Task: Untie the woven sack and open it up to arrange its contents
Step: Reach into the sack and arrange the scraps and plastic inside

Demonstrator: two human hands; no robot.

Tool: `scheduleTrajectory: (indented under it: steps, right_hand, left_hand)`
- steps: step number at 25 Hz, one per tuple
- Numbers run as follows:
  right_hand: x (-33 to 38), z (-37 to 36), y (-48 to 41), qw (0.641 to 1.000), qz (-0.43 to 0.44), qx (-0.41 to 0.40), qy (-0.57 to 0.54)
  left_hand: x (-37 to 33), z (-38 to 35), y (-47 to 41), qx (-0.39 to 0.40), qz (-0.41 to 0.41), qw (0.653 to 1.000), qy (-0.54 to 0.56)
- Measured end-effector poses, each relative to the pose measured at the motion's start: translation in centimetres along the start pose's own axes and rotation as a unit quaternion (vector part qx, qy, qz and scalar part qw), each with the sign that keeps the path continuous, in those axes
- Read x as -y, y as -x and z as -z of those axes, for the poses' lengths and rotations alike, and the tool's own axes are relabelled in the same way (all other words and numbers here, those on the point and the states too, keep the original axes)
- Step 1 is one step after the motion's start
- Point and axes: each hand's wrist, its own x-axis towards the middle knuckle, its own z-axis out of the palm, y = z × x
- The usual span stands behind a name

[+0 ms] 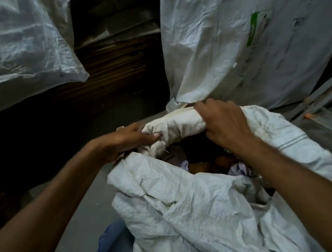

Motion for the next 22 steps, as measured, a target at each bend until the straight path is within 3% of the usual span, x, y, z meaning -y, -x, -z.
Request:
scheduleTrajectory:
  steps: [2,3,5,6,7,8,10,12,14,15,16,17,18,19,20,22]
  right_hand:
    - [-0.4,1.9,-3.3,0.987,-0.034,0.102,-0.122]
    - [-1.0,2.6,-4.8,0.968,-0.038,0.178,-0.172]
    - [-2.3,3.1,-6.8,0.922,-0.06,0.317,-0.215]
    - [-2.8,3.0,-7.1,0.905,-0.069,0.355,-0.225]
    - [-3.2,2.9,-7.1,0.905,-0.08,0.347,-0.232]
    - [-3.3,2.5,-6.7,0.927,-0.085,0.298,-0.211]
    - [-3.0,1.3,-4.1,0.982,-0.105,0.127,-0.087]
    - [-2.4,-0.1,-0.4,0.988,-0.153,0.001,0.004]
    - [-2.2,-1.6,2.2,0.984,-0.172,0.008,0.056]
    - [-2.8,-1.9,2.7,0.983,-0.168,0.029,0.068]
    - [-3.7,-1.7,2.4,0.984,-0.167,0.046,0.05]
    - [-4.9,-1.2,1.6,0.983,-0.176,0.061,-0.003]
    - [-5.9,-0.6,0.7,0.975,-0.191,0.077,-0.077]
    - [-6.9,0.0,-0.2,0.962,-0.204,0.103,-0.146]
    - [-7.8,0.6,-1.2,0.946,-0.211,0.138,-0.203]
    - [-9.2,0.8,-2.5,0.919,-0.221,0.192,-0.264]
  left_hand:
    - [-0.9,0.4,-0.4,-0.017,-0.019,0.994,-0.103]
    - [-2.0,0.3,-0.8,-0.044,-0.023,0.969,-0.241]
    - [-4.0,-1.4,-2.2,-0.123,-0.06,0.853,-0.504]
    - [-4.7,-2.4,-3.3,-0.148,-0.094,0.812,-0.556]
    - [-5.1,-3.3,-4.6,-0.16,-0.125,0.798,-0.567]
    - [-5.2,-3.9,-5.7,-0.169,-0.141,0.796,-0.563]
    - [-4.5,-3.8,-7.8,-0.17,-0.151,0.822,-0.522]
    - [-3.8,-2.3,-8.4,-0.122,-0.13,0.895,-0.408]
    - [-3.3,-1.1,-7.9,-0.021,-0.081,0.981,-0.176]
    - [-3.4,-1.0,-7.6,0.019,-0.054,0.992,-0.109]
    - [-3.6,-1.0,-7.5,0.037,-0.036,0.991,-0.12]
    - [-4.1,-1.1,-7.6,0.025,-0.029,0.978,-0.205]
    - [-4.7,-1.4,-8.0,-0.011,-0.033,0.938,-0.344]
    - [-5.5,-2.1,-8.4,-0.064,-0.06,0.874,-0.478]
    - [-6.5,-3.3,-8.9,-0.108,-0.116,0.815,-0.557]
    - [-8.4,-6.3,-10.2,-0.13,-0.24,0.751,-0.601]
